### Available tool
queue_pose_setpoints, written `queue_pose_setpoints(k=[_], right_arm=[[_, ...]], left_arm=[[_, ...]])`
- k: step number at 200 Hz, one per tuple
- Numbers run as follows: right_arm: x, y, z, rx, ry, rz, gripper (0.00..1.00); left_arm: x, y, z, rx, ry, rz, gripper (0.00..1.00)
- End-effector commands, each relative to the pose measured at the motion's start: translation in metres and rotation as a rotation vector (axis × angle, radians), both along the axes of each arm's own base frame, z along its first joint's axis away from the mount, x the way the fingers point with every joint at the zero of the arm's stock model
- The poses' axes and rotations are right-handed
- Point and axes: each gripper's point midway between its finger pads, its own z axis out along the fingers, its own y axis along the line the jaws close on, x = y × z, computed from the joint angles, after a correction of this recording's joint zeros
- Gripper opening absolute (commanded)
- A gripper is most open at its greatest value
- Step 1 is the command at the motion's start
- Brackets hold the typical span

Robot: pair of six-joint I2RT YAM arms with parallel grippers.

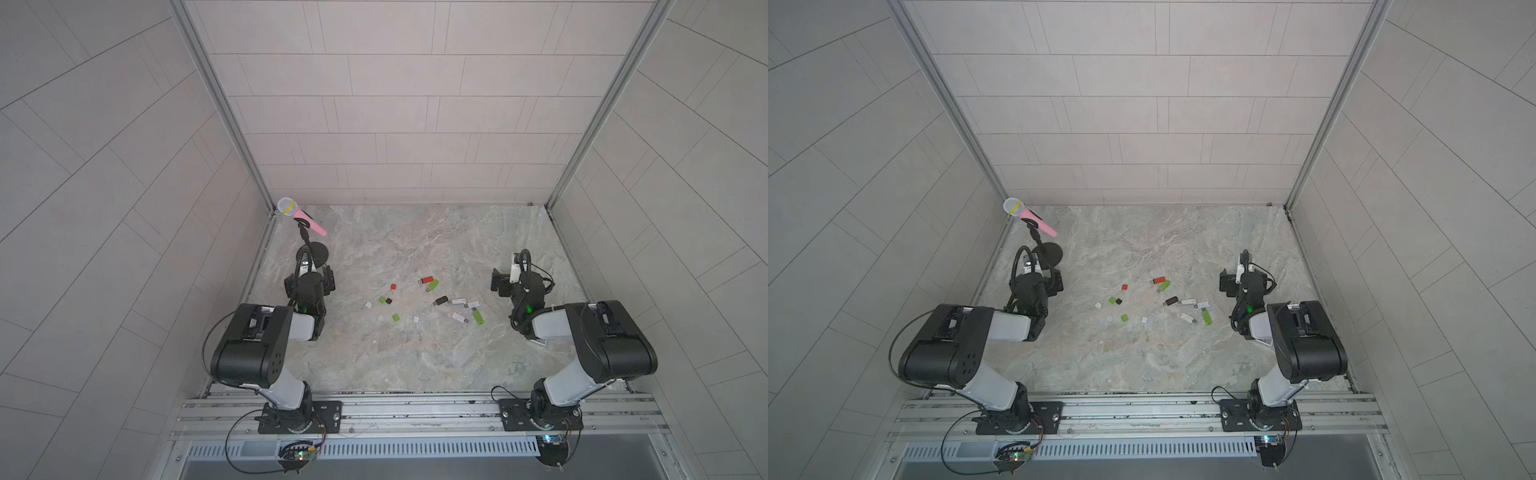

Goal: Close the usb drive cover
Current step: Pick up the cover from the center of the board.

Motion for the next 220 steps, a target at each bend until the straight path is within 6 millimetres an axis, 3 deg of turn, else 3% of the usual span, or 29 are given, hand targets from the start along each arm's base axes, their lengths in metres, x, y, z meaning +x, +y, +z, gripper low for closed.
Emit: queue_pose_setpoints(k=[1, 109, 142, 187, 220], right_arm=[[0.002, -0.002, 0.007, -0.004, -0.022, -0.010, 1.00], [0.002, -0.003, 0.007, -0.003, -0.021, -0.016, 0.99], [0.001, -0.003, 0.008, -0.006, -0.026, -0.016, 0.99], [-0.003, 0.000, 0.021, -0.045, -0.037, -0.030, 0.99], [-0.007, -0.007, 0.049, 0.050, 0.150, -0.125, 1.00]], left_arm=[[0.006, 0.001, 0.007, 0.002, -0.023, -0.001, 1.00], [0.006, 0.000, 0.007, 0.001, -0.023, -0.007, 1.00], [-0.002, 0.001, 0.012, -0.003, -0.071, -0.002, 1.00], [-0.021, 0.013, 0.046, -0.011, -0.099, 0.078, 1.00], [-0.037, 0.023, 0.107, -0.089, -0.189, 0.162, 1.00]])
